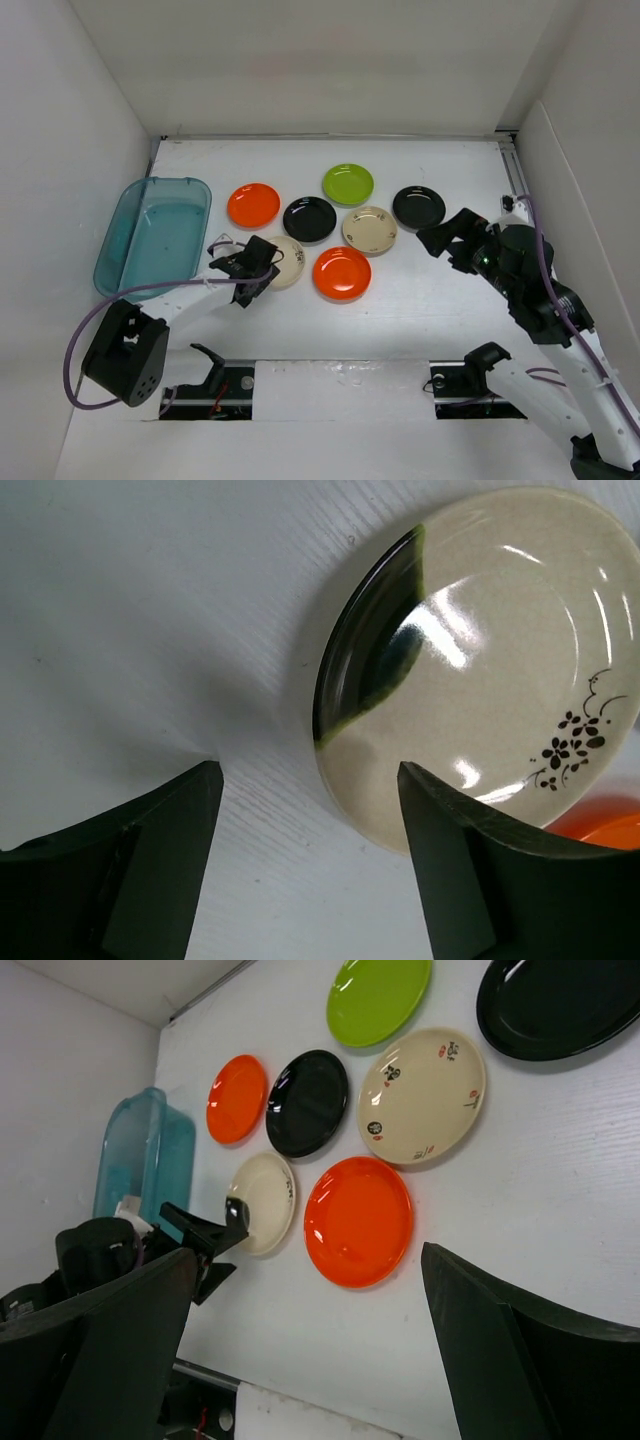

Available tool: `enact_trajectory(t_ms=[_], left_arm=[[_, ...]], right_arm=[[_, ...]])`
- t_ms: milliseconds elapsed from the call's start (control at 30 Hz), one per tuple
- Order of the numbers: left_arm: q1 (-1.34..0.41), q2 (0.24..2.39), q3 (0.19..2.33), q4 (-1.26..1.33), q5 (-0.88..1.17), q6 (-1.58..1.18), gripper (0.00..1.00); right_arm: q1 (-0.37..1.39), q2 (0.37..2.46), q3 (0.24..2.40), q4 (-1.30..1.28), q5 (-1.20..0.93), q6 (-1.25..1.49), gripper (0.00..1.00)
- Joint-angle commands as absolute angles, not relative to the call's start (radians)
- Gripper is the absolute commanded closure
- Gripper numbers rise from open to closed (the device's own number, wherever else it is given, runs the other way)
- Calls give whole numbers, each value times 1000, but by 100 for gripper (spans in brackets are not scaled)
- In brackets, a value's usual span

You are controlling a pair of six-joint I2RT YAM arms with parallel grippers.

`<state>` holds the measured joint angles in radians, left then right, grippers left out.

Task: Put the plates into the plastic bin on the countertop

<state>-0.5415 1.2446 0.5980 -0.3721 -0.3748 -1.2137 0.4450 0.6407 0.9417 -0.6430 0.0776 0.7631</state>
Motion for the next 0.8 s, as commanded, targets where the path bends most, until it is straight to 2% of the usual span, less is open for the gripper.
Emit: enact_trajectory(t_ms=[0, 200, 233, 333, 367, 500, 533, 633, 767], left_arm=[[-540, 1278, 598, -362, -426, -1273, 33], [-540, 1348, 609, -362, -445, -1293, 53], [-540, 1348, 609, -362, -445, -1305, 53], [-540, 1376, 598, -339, -445, -1305, 62], [-540, 1387, 598, -339, -445, -1305, 70], [-540, 1387, 617, -383, -457, -1330, 91], [-540, 1387, 617, -397, -468, -1330, 91], [-540, 1352, 608, -425, -468, -1339, 100], [-540, 1270, 621, -454, -468, -1327, 100]], right_arm=[[439, 614, 954, -581, 49, 759, 0], [439, 604, 954, -581, 52, 769, 0], [439, 604, 954, -581, 52, 769, 0], [439, 604, 954, -581, 61, 769, 0], [439, 604, 954, -581, 61, 769, 0], [439, 604, 954, -581, 61, 769, 0], [439, 604, 954, -590, 61, 769, 0], [439, 595, 954, -591, 61, 769, 0], [439, 595, 963, -591, 61, 769, 0]])
